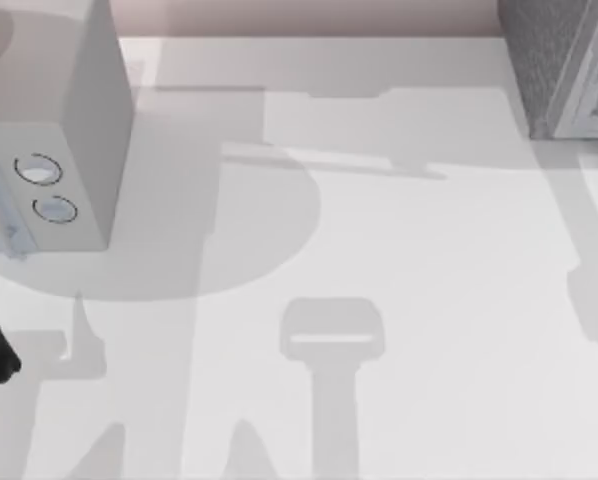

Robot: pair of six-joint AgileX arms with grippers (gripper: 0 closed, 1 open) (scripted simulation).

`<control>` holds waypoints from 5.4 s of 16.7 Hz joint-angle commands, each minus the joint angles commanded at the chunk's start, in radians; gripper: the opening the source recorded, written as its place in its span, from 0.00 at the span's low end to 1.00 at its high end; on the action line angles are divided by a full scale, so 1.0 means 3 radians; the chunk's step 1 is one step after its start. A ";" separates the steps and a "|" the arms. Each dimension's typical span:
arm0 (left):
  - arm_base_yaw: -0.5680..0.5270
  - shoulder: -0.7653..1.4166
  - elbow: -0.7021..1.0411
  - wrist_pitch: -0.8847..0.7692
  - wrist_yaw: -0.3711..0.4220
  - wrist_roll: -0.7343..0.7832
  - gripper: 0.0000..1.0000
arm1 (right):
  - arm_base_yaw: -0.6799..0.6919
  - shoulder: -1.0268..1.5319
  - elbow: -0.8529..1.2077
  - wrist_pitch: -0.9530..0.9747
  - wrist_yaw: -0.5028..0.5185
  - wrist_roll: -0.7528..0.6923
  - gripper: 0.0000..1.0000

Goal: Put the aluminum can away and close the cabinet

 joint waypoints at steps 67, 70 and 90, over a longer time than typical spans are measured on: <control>0.0000 0.0000 0.0000 0.0000 0.0000 0.0000 1.00 | -0.1568 -0.5075 -0.8799 0.3733 -0.1635 -0.0031 1.00; 0.0000 0.0000 0.0000 0.0000 0.0000 0.0000 1.00 | -0.2128 -0.4238 -0.8599 0.4388 -0.2187 -0.0017 1.00; 0.0000 0.0000 0.0000 0.0000 0.0000 0.0000 1.00 | -0.3750 -0.1791 -0.7959 0.6190 -0.3782 0.0033 1.00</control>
